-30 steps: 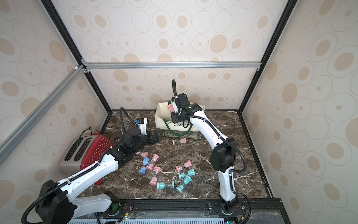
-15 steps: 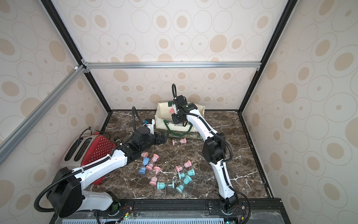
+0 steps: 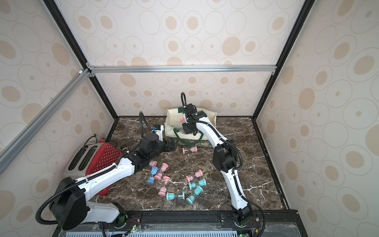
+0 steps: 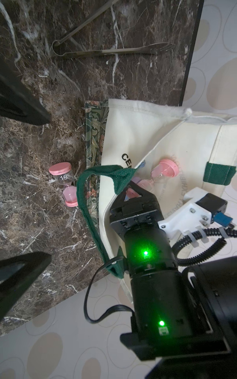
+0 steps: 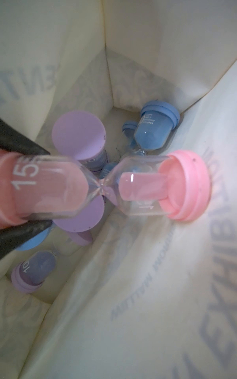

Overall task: Put the hourglass into the canvas bag
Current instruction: Place the hourglass in the canvas bag.

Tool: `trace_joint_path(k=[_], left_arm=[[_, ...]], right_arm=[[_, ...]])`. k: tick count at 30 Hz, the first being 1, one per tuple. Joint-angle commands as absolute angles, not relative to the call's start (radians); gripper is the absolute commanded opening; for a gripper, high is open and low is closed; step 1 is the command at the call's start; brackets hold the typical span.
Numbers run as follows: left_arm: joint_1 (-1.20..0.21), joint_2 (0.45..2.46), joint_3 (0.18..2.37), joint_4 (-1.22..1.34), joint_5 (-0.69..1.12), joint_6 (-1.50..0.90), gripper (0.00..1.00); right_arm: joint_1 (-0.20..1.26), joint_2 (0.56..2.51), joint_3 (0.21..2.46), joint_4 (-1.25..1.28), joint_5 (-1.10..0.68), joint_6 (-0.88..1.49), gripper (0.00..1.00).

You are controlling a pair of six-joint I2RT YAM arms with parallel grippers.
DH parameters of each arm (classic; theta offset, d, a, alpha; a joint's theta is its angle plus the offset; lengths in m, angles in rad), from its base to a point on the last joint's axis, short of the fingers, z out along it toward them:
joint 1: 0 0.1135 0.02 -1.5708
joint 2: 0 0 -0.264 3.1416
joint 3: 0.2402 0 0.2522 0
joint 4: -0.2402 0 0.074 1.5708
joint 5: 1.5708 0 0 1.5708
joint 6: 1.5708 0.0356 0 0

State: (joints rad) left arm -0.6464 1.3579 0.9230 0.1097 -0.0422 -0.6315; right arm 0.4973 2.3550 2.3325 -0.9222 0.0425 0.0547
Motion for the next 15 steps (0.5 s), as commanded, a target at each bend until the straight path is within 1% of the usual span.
trace_joint_path(k=[1,5,8,12,14,15], left_arm=[[-0.652,1.364,0.972,0.086,-0.055,-0.615,0.97],[-0.651,1.357,0.979,0.072,-0.064,-0.608,0.97],[-0.651,1.349,0.977,0.073,-0.074,-0.601,0.97],[-0.651,1.343,0.988,0.049,-0.089,-0.588,0.97],[-0.651,1.335,0.987,0.042,-0.098,-0.583,0.97],[-0.65,1.33,0.987,0.039,-0.105,-0.58,0.97]], right_arm=[[0.495,2.358,2.33,-0.952,0.097,0.045,0.49],[0.495,2.332,2.332,-0.954,0.087,0.044,0.56],[0.495,2.295,2.332,-0.954,0.075,0.047,0.65],[0.495,2.219,2.319,-0.955,0.034,0.06,0.72],[0.497,2.178,2.306,-0.945,0.022,0.069,0.74],[0.497,2.151,2.264,-0.936,0.01,0.073,0.76]])
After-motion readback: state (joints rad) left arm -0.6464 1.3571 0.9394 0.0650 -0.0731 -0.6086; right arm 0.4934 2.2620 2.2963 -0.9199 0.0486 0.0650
